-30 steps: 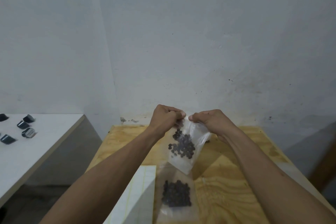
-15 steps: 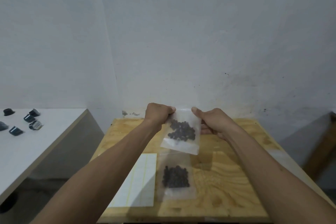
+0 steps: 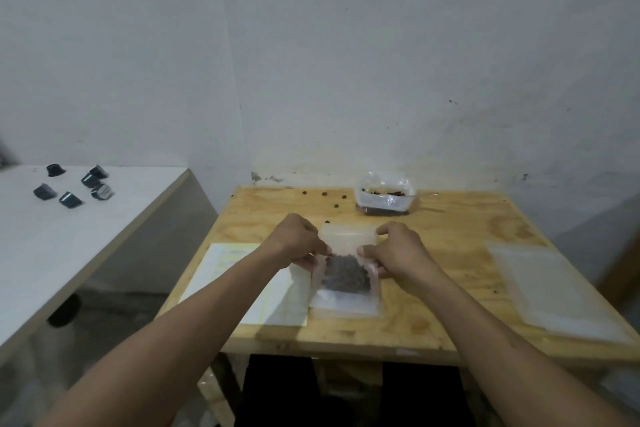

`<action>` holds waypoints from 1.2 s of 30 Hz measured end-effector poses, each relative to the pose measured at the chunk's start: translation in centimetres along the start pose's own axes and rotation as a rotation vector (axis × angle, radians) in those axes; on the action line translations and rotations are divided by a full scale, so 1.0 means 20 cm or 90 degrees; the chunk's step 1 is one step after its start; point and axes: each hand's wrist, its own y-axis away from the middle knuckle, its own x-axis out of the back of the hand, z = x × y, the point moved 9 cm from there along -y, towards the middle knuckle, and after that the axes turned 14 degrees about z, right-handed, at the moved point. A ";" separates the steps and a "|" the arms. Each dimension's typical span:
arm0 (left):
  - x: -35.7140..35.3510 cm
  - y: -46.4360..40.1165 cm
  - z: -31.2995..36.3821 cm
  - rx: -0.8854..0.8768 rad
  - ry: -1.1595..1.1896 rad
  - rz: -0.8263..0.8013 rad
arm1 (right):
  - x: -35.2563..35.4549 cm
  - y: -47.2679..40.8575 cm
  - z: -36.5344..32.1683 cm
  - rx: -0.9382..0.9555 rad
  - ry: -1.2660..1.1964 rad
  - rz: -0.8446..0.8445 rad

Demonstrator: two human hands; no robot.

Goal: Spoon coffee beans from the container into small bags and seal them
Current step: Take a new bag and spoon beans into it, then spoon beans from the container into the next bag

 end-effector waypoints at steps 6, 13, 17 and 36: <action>-0.02 0.02 -0.01 -0.025 -0.097 0.006 | -0.02 0.02 -0.02 0.056 0.112 0.005; -0.01 0.00 0.09 -0.082 -0.207 0.030 | 0.04 0.00 0.01 0.026 0.050 0.012; -0.10 -0.04 0.29 -0.181 -0.202 0.110 | 0.23 -0.05 -0.01 0.052 0.111 0.049; -1.43 0.21 0.70 -0.030 0.075 -0.185 | 1.15 -0.03 0.68 -0.090 0.405 0.232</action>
